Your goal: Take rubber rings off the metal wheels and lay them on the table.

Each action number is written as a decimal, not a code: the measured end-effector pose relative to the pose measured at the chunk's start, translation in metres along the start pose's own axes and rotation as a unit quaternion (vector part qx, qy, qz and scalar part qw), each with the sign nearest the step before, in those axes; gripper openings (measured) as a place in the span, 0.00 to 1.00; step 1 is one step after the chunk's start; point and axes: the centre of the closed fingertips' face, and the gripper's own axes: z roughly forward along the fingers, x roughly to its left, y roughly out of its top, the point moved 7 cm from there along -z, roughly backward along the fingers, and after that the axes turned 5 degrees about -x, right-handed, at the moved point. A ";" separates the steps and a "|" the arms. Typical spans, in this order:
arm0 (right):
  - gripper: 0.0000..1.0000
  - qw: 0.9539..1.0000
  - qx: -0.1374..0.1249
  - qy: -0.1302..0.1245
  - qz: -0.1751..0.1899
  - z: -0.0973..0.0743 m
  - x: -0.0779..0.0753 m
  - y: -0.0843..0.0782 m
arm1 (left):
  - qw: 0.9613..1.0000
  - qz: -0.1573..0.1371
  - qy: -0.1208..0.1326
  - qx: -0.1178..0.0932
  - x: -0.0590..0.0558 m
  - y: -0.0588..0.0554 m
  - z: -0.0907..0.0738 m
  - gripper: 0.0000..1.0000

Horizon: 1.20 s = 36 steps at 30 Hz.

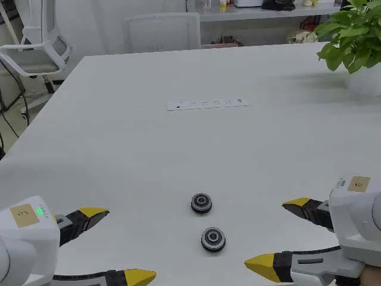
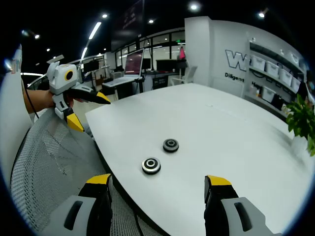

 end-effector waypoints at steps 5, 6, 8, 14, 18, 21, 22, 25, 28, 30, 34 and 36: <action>0.75 1.000 0.000 0.000 0.000 0.000 0.000 0.000 | 1.000 -0.002 0.001 -0.001 0.001 0.000 0.000 0.76; 0.75 1.000 0.000 0.000 0.000 0.000 0.000 0.000 | 1.000 -0.002 0.001 -0.001 0.001 0.000 0.000 0.76; 0.75 1.000 0.000 0.000 0.000 0.000 0.000 0.000 | 1.000 -0.004 0.002 0.002 0.001 0.000 0.000 0.77; 0.76 1.000 -0.003 -0.001 0.000 0.000 -0.001 0.000 | 1.000 -0.007 0.003 -0.001 0.001 0.000 0.000 0.77; 0.76 1.000 -0.006 -0.002 0.000 0.000 -0.001 0.001 | 1.000 -0.011 0.004 0.000 0.001 0.000 0.001 0.77; 0.77 1.000 -0.005 -0.003 -0.001 0.000 -0.001 0.001 | 1.000 -0.014 0.003 0.004 0.001 -0.001 0.001 0.78; 0.77 1.000 -0.005 -0.003 -0.002 0.000 -0.001 0.001 | 1.000 -0.014 0.003 0.004 0.001 -0.001 0.002 0.78; 0.78 1.000 -0.006 -0.004 -0.006 -0.001 -0.002 0.002 | 1.000 -0.023 0.002 0.007 0.002 -0.001 0.003 0.79; 0.79 1.000 -0.009 0.002 -0.004 0.000 -0.001 0.004 | 0.999 -0.031 0.000 0.011 0.003 -0.001 0.003 0.80; 0.80 1.000 -0.012 0.003 -0.006 0.000 -0.002 0.005 | 0.999 -0.035 0.001 0.014 0.004 -0.002 0.003 0.81; 0.79 1.000 -0.018 0.012 0.001 -0.001 -0.002 0.008 | 0.999 -0.044 0.003 0.011 0.007 0.001 0.003 0.82; 0.80 1.000 -0.021 0.011 0.000 -0.001 -0.003 0.009 | 0.999 -0.050 0.006 0.006 0.009 0.003 0.002 0.82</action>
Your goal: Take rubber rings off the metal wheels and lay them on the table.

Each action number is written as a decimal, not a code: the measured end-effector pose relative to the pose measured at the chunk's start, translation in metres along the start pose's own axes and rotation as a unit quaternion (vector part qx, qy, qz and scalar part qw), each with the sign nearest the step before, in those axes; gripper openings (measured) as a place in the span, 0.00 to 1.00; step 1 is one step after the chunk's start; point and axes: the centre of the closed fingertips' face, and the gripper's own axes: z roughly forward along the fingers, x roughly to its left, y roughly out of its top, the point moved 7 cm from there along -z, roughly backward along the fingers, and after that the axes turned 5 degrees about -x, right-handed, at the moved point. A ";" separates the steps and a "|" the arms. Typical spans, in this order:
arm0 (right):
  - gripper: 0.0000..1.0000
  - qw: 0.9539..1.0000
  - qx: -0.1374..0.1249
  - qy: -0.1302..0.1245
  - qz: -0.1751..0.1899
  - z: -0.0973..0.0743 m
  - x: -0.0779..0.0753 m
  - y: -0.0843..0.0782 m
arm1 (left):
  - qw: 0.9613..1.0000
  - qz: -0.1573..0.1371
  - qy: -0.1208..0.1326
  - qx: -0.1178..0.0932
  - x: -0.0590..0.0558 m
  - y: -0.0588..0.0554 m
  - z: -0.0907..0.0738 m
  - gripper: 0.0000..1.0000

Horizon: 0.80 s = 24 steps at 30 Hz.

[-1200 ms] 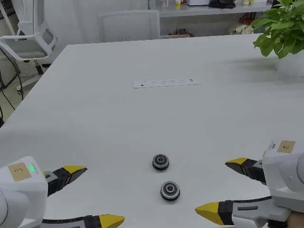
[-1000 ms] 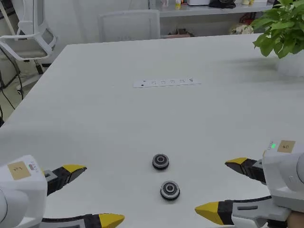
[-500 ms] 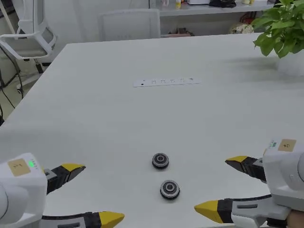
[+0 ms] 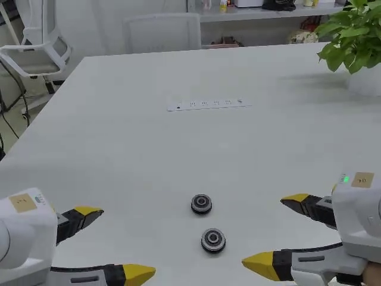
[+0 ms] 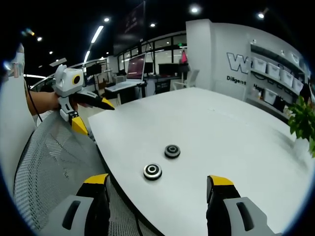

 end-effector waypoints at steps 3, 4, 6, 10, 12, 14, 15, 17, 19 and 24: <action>0.80 1.000 -0.008 0.005 0.001 -0.001 -0.001 0.002 | 1.000 -0.005 0.002 -0.002 0.002 0.002 0.000 0.83; 0.80 1.000 -0.008 0.004 0.001 -0.001 -0.003 0.002 | 1.000 -0.006 0.003 -0.002 0.002 0.002 0.000 0.83; 0.80 1.000 -0.008 0.005 0.002 -0.001 -0.004 0.002 | 1.000 -0.007 0.003 -0.002 0.003 0.002 0.000 0.83; 0.80 1.000 -0.016 0.011 0.002 0.000 -0.005 0.005 | 1.000 -0.010 0.002 -0.003 0.006 0.003 0.000 0.84; 0.80 1.000 -0.019 0.013 0.000 0.000 -0.006 0.006 | 1.000 -0.008 0.002 -0.002 0.008 0.004 0.000 0.84; 0.81 1.000 -0.021 0.014 -0.004 0.001 -0.008 0.009 | 1.000 -0.008 0.002 -0.003 0.011 0.004 0.000 0.84; 0.81 1.000 -0.022 0.014 -0.005 0.001 -0.010 0.010 | 1.000 -0.008 0.002 -0.004 0.013 0.005 0.000 0.85; 0.81 1.000 -0.026 0.014 -0.008 0.001 -0.013 0.014 | 1.000 -0.009 0.001 -0.007 0.015 0.007 0.000 0.85; 0.81 0.999 -0.030 0.015 -0.008 0.002 -0.017 0.017 | 1.000 -0.011 -0.002 -0.008 0.016 0.008 0.002 0.85; 0.81 0.999 -0.038 0.021 -0.013 0.007 -0.022 0.021 | 1.000 -0.003 -0.012 -0.004 0.017 0.009 0.008 0.85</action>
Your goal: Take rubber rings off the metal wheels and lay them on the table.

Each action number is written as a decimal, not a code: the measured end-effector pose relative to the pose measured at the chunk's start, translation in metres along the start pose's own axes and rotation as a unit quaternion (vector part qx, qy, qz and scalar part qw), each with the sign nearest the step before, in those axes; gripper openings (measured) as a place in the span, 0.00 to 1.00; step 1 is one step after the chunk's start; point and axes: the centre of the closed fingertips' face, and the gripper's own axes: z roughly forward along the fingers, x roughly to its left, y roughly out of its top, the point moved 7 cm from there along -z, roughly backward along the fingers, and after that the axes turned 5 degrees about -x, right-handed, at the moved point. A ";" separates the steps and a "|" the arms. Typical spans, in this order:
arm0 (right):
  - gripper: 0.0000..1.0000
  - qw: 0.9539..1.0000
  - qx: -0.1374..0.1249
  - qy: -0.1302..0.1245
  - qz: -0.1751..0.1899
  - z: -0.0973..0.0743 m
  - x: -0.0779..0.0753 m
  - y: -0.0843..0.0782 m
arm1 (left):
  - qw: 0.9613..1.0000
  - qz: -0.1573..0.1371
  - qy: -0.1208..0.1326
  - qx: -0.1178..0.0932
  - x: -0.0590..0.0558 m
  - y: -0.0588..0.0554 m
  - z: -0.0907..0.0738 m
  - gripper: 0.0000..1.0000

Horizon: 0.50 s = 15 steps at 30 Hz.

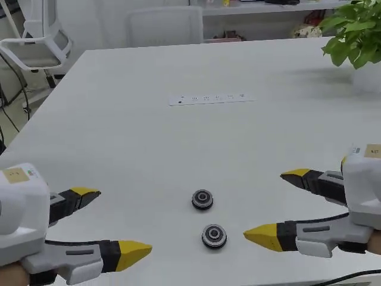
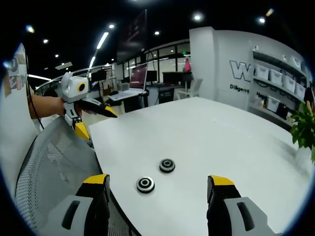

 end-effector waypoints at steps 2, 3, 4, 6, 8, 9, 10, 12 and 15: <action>0.81 1.000 0.003 0.004 0.001 0.003 -0.002 -0.002 | 1.000 0.001 -0.005 0.001 0.001 0.000 0.003 0.85; 0.81 1.000 0.004 0.005 0.001 0.005 -0.002 -0.002 | 1.000 0.000 -0.007 0.001 0.002 0.000 0.004 0.85; 0.81 1.000 0.005 0.007 -0.002 0.006 -0.003 -0.003 | 1.000 -0.002 -0.009 0.000 0.003 0.000 0.005 0.85; 0.80 1.000 0.005 0.010 -0.003 0.007 -0.004 -0.004 | 1.000 -0.004 -0.011 0.001 0.004 0.000 0.007 0.85; 0.79 1.000 -0.001 0.016 -0.007 0.009 -0.004 -0.004 | 1.000 -0.001 -0.015 0.003 0.005 0.000 0.010 0.85; 0.79 1.000 -0.001 0.018 -0.008 0.010 -0.005 -0.004 | 1.000 0.001 -0.018 0.006 0.006 0.000 0.012 0.85; 0.80 1.000 0.001 0.017 -0.010 0.011 -0.006 -0.005 | 1.000 0.002 -0.019 0.008 0.006 -0.001 0.013 0.85; 0.80 1.000 0.001 0.019 -0.016 0.014 -0.009 -0.006 | 1.000 0.005 -0.023 0.010 0.008 0.000 0.016 0.85; 0.79 0.999 0.000 0.028 -0.021 0.017 -0.013 -0.008 | 0.999 0.009 -0.029 0.012 0.008 0.002 0.020 0.84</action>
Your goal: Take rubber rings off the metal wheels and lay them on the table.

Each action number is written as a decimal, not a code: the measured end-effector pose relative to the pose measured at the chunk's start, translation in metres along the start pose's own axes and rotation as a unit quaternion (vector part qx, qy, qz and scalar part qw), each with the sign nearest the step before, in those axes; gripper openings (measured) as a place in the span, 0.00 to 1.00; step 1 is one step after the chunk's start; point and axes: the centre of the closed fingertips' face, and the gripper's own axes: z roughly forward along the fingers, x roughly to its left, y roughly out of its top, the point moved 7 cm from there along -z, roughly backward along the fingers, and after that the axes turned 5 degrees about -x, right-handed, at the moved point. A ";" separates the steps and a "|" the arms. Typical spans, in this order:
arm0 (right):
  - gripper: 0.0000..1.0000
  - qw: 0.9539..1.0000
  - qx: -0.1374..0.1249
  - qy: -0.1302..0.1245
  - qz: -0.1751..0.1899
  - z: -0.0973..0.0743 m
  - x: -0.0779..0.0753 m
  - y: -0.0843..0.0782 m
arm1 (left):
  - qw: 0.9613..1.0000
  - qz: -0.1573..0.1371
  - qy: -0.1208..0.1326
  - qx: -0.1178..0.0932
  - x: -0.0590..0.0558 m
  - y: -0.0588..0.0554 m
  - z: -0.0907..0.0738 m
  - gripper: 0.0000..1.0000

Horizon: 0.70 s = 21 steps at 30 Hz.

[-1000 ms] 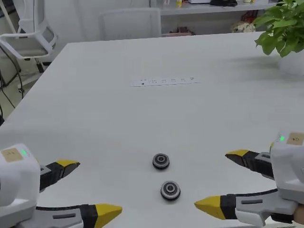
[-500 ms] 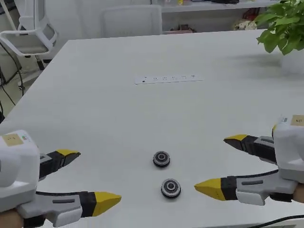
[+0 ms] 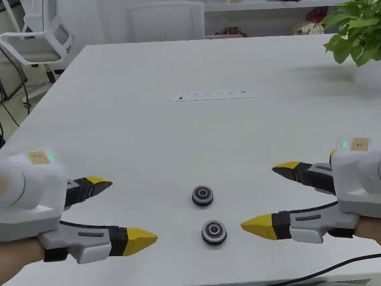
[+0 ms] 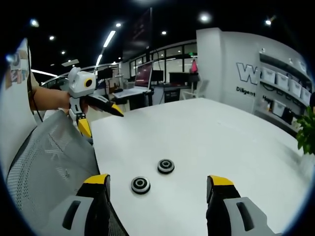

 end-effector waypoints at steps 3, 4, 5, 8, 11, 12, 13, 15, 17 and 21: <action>0.78 1.000 0.003 0.005 -0.006 0.003 -0.001 -0.002 | 1.000 0.008 -0.003 -0.002 0.001 0.004 0.004 0.84; 0.78 1.000 0.003 0.008 -0.008 0.004 -0.001 -0.002 | 1.000 0.012 -0.006 -0.001 0.001 0.005 0.006 0.84; 0.78 1.000 0.003 0.009 -0.009 0.004 -0.001 -0.002 | 1.000 0.014 -0.008 -0.001 0.001 0.005 0.008 0.84; 0.78 1.000 0.004 0.018 -0.011 0.008 -0.001 -0.005 | 1.000 0.024 -0.017 0.001 0.000 0.006 0.013 0.83; 0.77 1.000 0.006 0.024 -0.013 0.012 -0.003 -0.007 | 0.999 0.038 -0.032 0.004 -0.001 0.006 0.019 0.82; 0.77 1.000 0.006 0.025 -0.013 0.012 -0.004 -0.008 | 0.999 0.040 -0.034 0.004 -0.001 0.006 0.020 0.82; 0.77 1.000 0.005 0.028 -0.012 0.013 -0.004 -0.009 | 0.998 0.042 -0.036 0.004 0.000 0.006 0.021 0.82; 0.77 0.999 0.002 0.036 -0.013 0.015 -0.004 -0.010 | 0.998 0.046 -0.041 0.004 0.001 0.007 0.025 0.82; 0.77 0.999 -0.001 0.044 -0.018 0.016 -0.003 -0.011 | 0.998 0.048 -0.045 0.004 0.001 0.008 0.027 0.82; 0.75 0.998 0.003 0.050 -0.025 0.020 -0.005 -0.015 | 0.997 0.051 -0.050 0.003 0.001 0.009 0.032 0.80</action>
